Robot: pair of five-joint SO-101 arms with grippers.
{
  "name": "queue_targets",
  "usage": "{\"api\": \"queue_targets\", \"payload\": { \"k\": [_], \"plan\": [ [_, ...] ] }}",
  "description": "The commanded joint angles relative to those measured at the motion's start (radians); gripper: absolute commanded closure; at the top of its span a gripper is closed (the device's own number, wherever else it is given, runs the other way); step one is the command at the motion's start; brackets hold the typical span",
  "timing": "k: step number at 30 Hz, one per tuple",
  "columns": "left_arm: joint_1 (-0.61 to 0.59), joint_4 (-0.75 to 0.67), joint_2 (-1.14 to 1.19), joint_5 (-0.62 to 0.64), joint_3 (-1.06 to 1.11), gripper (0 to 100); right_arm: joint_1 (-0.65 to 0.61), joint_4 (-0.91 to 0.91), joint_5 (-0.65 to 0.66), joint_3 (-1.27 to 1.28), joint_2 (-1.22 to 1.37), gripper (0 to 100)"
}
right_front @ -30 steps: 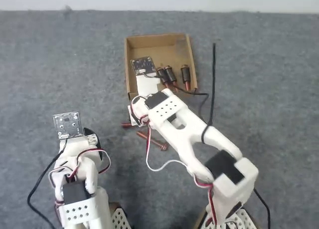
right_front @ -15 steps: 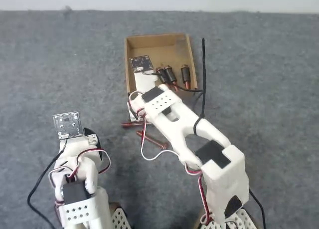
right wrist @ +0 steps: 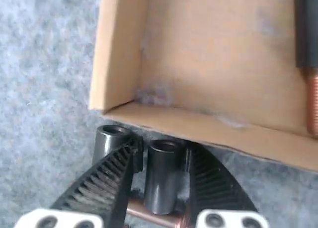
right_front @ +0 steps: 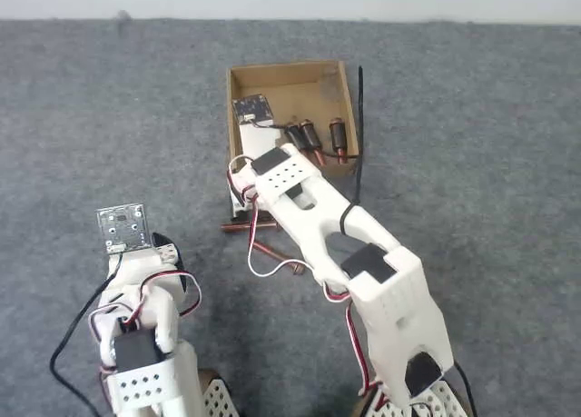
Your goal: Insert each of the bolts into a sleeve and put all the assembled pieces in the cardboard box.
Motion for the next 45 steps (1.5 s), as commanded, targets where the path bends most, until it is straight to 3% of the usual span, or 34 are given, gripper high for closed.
{"api": "queue_targets", "payload": {
  "k": [1,10,19,29,37,45],
  "plan": [
    [-0.003,-0.011,-0.002,-0.008,-0.015,98,0.010,0.079,0.011,-0.084,0.012,96.5],
    [-0.003,-0.011,-0.002,-0.008,-0.015,98,0.030,0.219,0.011,-0.112,-0.018,99.2],
    [-0.003,-0.011,-0.002,-0.008,-0.015,98,0.120,0.430,0.054,-0.034,-0.286,99.2],
    [-0.003,-0.012,-0.002,-0.008,-0.015,98,0.278,0.423,0.107,0.256,-0.559,99.2],
    [-0.003,-0.012,-0.002,-0.009,-0.015,98,0.349,0.248,0.176,0.632,-0.783,99.2],
    [-0.003,-0.017,-0.005,-0.160,-0.015,98,0.516,0.136,0.259,0.918,-0.943,99.2]
  ]
}}
